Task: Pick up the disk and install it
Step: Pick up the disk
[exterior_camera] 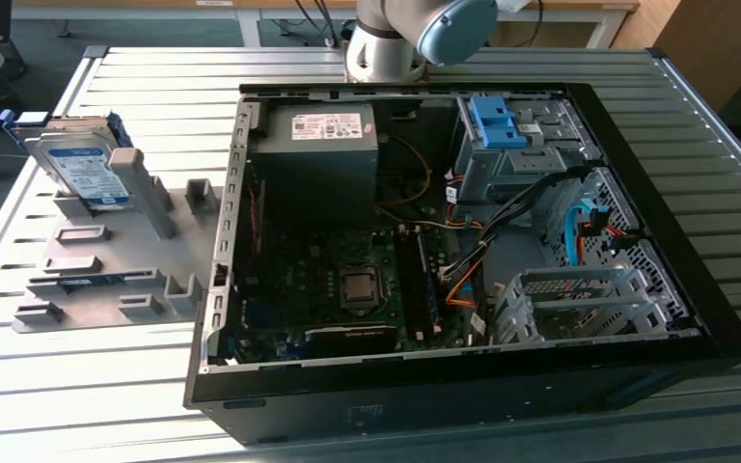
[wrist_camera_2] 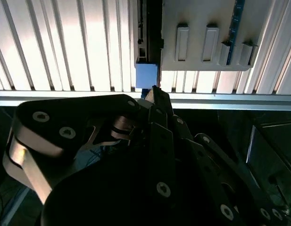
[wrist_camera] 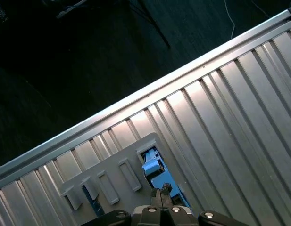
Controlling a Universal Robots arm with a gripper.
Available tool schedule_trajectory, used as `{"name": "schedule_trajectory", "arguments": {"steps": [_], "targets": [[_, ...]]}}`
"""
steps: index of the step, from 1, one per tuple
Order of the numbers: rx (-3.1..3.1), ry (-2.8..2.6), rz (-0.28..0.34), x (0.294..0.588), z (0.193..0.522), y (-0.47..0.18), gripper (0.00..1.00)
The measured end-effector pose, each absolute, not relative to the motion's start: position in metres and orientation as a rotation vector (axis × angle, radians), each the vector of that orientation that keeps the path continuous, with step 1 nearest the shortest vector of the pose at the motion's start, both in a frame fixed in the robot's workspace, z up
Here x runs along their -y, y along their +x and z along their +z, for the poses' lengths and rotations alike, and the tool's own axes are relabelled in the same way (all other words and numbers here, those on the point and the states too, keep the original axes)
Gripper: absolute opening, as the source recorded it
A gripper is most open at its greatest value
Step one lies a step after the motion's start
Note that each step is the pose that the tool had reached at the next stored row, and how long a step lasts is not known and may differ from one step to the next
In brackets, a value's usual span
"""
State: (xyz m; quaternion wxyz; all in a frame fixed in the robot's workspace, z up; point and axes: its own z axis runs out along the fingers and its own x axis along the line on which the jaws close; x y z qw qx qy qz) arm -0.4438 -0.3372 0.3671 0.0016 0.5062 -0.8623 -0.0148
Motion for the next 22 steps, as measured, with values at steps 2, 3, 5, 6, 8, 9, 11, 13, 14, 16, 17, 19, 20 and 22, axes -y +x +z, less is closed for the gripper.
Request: {"name": "schedule_trajectory", "arguments": {"steps": [2, 3, 5, 6, 8, 9, 11, 13, 14, 16, 17, 19, 20, 22], "targets": [[2.685, 1.624, -0.046, 0.3372, 0.3671, -0.4438, 0.11], [2.683, 1.626, -0.046, 0.3372, 0.3672, -0.4438, 0.11], [2.683, 1.626, -0.046, 0.3371, 0.3671, -0.4438, 0.11], [2.683, 1.626, -0.046, 0.3371, 0.3671, -0.4438, 0.11], [2.683, 1.627, -0.046, 0.3371, 0.3671, -0.4438, 0.11], [2.680, 1.632, -0.046, 0.3371, 0.3671, -0.4438, 0.11], [2.655, 1.672, -0.046, 0.3371, 0.3669, -0.4438, 0.11], [2.624, 1.719, -0.046, 0.3372, 0.3669, -0.4438, 0.11], [2.610, 1.739, -0.046, 0.3372, 0.3669, -0.4438, 0.11], [2.603, 1.749, -0.046, 0.3372, 0.3669, -0.4438, 0.11], [2.595, 1.761, -0.046, 0.3372, 0.3668, -0.4438, 0.11], [2.563, 1.806, -0.046, 0.3371, 0.3666, -0.4438, 0.11], [2.547, 1.828, -0.046, 0.3372, 0.3665, -0.4438, 0.11], [2.529, 1.853, -0.046, 0.3372, 0.3665, -0.4438, 0.11]]}}
